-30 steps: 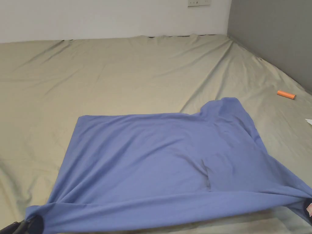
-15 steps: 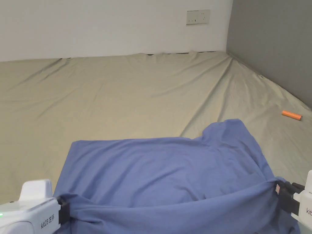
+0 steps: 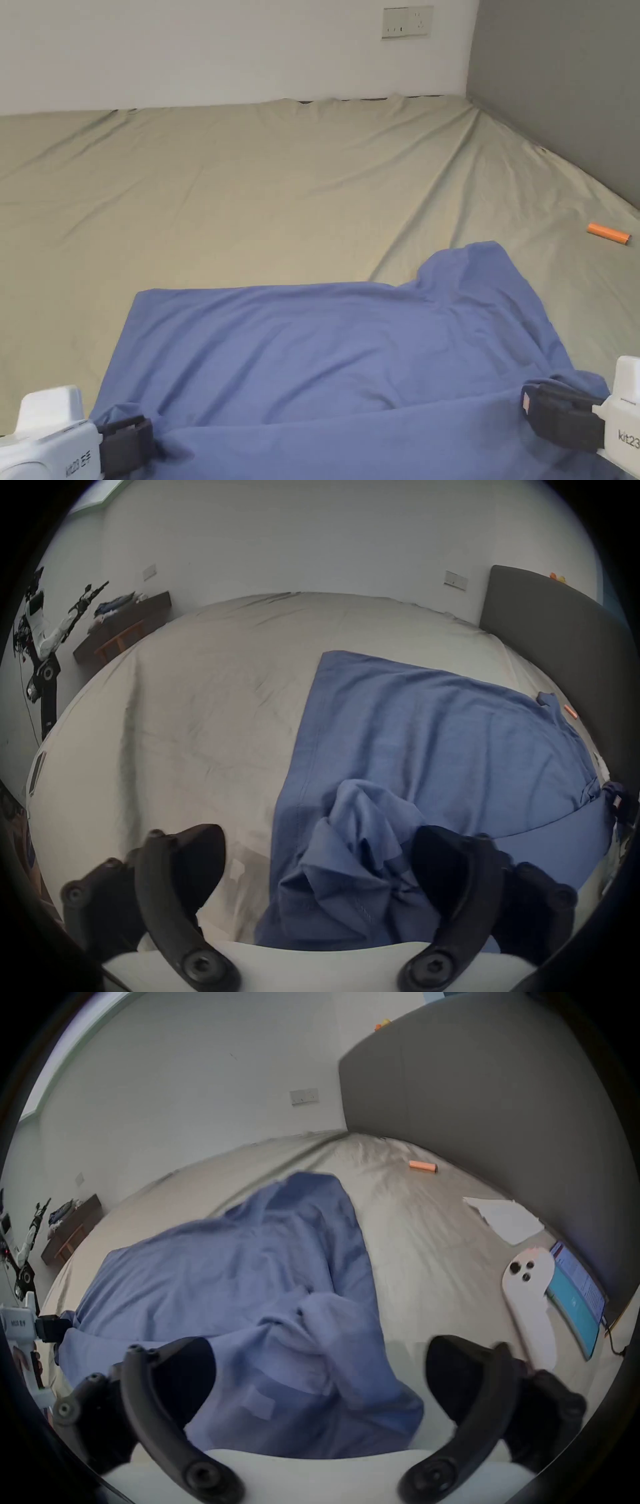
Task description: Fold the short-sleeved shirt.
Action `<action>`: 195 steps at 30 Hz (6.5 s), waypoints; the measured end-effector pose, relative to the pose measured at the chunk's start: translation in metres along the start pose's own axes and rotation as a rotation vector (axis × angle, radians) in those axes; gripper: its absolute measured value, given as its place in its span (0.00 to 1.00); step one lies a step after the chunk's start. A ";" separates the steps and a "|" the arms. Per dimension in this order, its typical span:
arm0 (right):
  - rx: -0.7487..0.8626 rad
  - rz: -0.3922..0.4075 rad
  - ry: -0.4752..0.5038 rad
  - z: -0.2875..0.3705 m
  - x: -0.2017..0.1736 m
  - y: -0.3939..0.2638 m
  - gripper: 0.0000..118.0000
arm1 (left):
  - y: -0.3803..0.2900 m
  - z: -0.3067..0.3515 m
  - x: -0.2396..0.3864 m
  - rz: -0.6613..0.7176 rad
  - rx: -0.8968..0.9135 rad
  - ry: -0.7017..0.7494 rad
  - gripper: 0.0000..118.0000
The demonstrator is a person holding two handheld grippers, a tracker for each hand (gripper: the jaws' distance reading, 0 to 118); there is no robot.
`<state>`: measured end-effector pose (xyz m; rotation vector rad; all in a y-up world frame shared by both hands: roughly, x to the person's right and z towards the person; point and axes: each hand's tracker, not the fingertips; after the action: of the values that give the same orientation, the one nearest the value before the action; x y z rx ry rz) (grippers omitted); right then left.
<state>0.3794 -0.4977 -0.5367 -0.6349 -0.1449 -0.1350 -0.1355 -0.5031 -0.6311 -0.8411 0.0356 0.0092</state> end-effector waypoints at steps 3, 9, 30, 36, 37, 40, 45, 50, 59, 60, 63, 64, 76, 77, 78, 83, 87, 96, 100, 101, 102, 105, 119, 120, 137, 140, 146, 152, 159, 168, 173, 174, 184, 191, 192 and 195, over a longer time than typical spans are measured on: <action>0.054 -0.014 -0.013 0.025 -0.007 0.007 0.96 | 0.001 0.027 -0.002 0.013 0.050 -0.014 0.91; 0.351 0.045 -0.031 0.113 -0.044 0.009 0.92 | -0.014 0.141 -0.001 -0.009 0.323 -0.134 0.73; 0.418 -0.046 0.100 0.195 -0.060 -0.038 0.00 | -0.048 0.116 -0.060 0.482 0.043 -0.460 1.00; 0.372 -0.049 0.090 0.175 -0.062 -0.033 0.00 | -0.040 0.064 -0.069 0.529 -0.021 -0.357 0.93; 0.365 -0.048 0.087 0.171 -0.062 -0.032 0.00 | -0.040 0.058 -0.066 0.508 -0.039 -0.335 0.93; 0.349 -0.045 0.088 0.163 -0.064 -0.030 0.00 | -0.039 0.040 -0.060 0.486 -0.074 -0.314 0.93; 0.338 -0.021 0.099 0.156 -0.067 -0.024 0.00 | -0.027 0.027 -0.058 0.490 -0.030 -0.325 0.93; 0.336 -0.023 0.116 0.153 -0.064 -0.023 0.00 | -0.022 0.019 -0.037 0.240 -0.054 -0.183 0.14; 0.218 -0.101 0.138 0.138 -0.039 -0.021 0.73 | -0.015 0.032 -0.025 0.150 -0.087 -0.199 0.09; 0.171 -0.122 0.128 0.132 -0.032 -0.020 1.00 | -0.014 0.036 -0.023 0.118 -0.081 -0.203 0.09; 0.147 -0.167 0.103 0.122 -0.003 -0.027 0.96 | -0.010 0.043 -0.016 0.086 -0.072 -0.206 0.09; 0.064 -0.223 0.113 0.112 0.007 -0.029 0.95 | -0.009 0.043 -0.015 0.083 -0.070 -0.215 0.09; -0.166 -0.096 0.034 0.006 0.019 -0.034 0.66 | -0.029 0.047 -0.002 0.091 -0.095 -0.258 0.09; -0.168 -0.060 0.017 0.005 0.015 -0.034 0.52 | -0.029 0.046 -0.005 0.104 -0.096 -0.272 0.09; -0.140 0.005 -0.061 0.010 0.010 -0.032 0.33 | -0.030 0.047 -0.006 0.124 -0.098 -0.287 0.09; -0.054 -0.047 0.011 0.037 0.004 -0.035 0.04 | -0.028 0.061 -0.010 0.107 -0.084 -0.285 0.09; 0.003 -0.174 0.073 0.068 0.009 -0.038 0.04 | -0.029 0.084 -0.021 0.120 -0.045 -0.322 0.09; 0.033 -0.178 0.043 0.135 0.008 -0.062 0.04 | -0.068 0.146 -0.056 0.187 0.022 -0.311 0.09; 0.023 -0.223 0.025 0.151 0.005 -0.079 0.04 | -0.090 0.165 -0.065 0.218 0.021 -0.307 0.09; 0.025 -0.226 0.034 0.152 0.005 -0.084 0.04 | -0.095 0.167 -0.065 0.205 0.019 -0.302 0.09; 0.025 -0.226 0.031 0.150 0.003 -0.088 0.04 | -0.098 0.163 -0.064 0.208 0.005 -0.301 0.09; -0.042 -0.234 -0.030 0.137 0.002 -0.095 0.09 | -0.108 0.147 -0.056 0.194 -0.053 -0.280 0.09; 0.312 -0.006 0.079 0.171 -0.062 -0.016 0.91 | -0.040 0.202 -0.049 0.160 0.226 -0.234 0.48; 0.330 -0.001 0.102 0.167 -0.069 -0.009 0.67 | -0.029 0.197 -0.044 0.112 0.207 -0.232 0.06; 0.231 -0.039 0.231 0.073 -0.079 0.034 0.00 | 0.108 -0.031 -0.027 -0.063 -0.061 -0.148 0.94; 0.221 -0.038 0.208 0.060 -0.071 0.035 0.00 | 0.104 -0.067 -0.017 -0.116 -0.141 -0.097 0.92; 0.194 -0.058 0.188 0.051 -0.059 0.032 0.00 | 0.080 -0.084 0.004 -0.135 -0.118 -0.087 0.77; 0.204 -0.060 0.172 0.051 -0.050 0.046 0.00 | 0.107 -0.057 0.004 -0.089 -0.204 -0.209 0.03; 0.219 -0.127 0.133 0.054 -0.009 0.050 0.85 | 0.096 -0.051 0.027 -0.260 -0.211 -0.217 0.03; -0.237 -0.054 0.053 -0.052 0.037 0.090 0.97 | 0.092 -0.036 0.023 -0.215 -0.173 -0.255 0.03; -0.399 0.013 0.079 -0.103 0.025 0.087 0.93 | 0.090 -0.030 0.023 -0.193 -0.170 -0.277 0.03; -0.446 -0.008 0.105 -0.125 0.037 0.086 0.92 | 0.090 -0.030 0.023 -0.187 -0.172 -0.282 0.03; -0.181 0.145 0.032 -0.072 0.000 0.090 0.01 | 0.093 -0.015 0.018 -0.144 -0.140 -0.301 0.03; 0.066 -0.048 0.066 0.027 -0.007 0.063 0.01 | 0.075 0.065 -0.006 -0.070 0.033 -0.303 0.03; 0.105 -0.065 0.060 0.046 -0.009 0.049 0.01 | 0.066 0.080 -0.011 -0.037 0.063 -0.295 0.03; 0.110 -0.114 0.032 0.094 -0.010 0.010 0.01 | 0.029 0.122 -0.024 0.028 0.092 -0.290 0.03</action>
<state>0.3622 -0.4329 -0.4698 -0.5146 -0.1565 -0.2453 -0.1572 -0.3932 -0.5707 -0.7408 -0.2232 0.1540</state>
